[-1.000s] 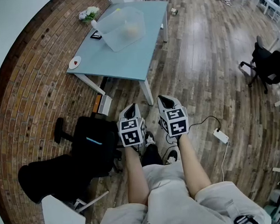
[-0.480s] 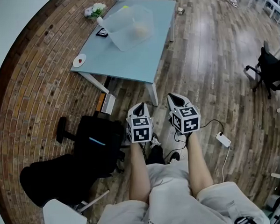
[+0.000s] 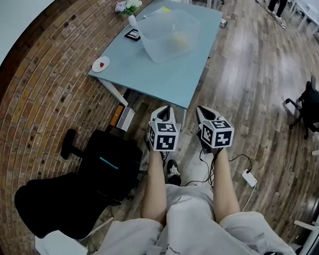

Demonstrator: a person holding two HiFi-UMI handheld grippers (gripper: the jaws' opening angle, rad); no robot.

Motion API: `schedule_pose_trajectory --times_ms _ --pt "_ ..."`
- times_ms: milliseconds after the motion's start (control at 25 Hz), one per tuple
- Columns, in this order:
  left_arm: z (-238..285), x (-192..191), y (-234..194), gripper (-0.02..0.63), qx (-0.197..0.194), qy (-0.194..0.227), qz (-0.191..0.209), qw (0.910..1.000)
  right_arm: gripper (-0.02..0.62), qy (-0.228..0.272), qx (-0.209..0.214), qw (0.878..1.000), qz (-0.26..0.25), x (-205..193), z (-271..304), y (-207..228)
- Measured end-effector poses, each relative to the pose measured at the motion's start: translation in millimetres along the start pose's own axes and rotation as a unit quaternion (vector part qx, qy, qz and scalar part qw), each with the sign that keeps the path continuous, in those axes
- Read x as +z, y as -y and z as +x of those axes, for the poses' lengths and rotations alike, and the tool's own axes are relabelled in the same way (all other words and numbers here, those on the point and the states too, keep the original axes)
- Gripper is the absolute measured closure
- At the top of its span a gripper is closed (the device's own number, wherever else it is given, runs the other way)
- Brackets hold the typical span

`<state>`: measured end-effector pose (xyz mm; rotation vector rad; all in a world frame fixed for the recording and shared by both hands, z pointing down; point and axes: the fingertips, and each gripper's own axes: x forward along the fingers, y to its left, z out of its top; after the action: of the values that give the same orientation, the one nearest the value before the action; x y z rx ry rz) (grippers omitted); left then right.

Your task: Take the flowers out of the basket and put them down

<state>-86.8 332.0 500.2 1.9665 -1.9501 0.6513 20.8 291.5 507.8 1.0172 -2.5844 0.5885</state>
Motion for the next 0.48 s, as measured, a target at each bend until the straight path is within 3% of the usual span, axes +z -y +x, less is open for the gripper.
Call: schedule_pose_trajectory --times_ms 120,480 --pt "20 18 -20 0.586 -0.006 0.009 0.004 0.9999 0.580 0.043 -0.023 0.998 0.048 26 21 13" --pt "60 33 -84 0.586 -0.041 0.016 -0.027 0.9987 0.580 0.058 -0.063 0.995 0.049 55 80 9"
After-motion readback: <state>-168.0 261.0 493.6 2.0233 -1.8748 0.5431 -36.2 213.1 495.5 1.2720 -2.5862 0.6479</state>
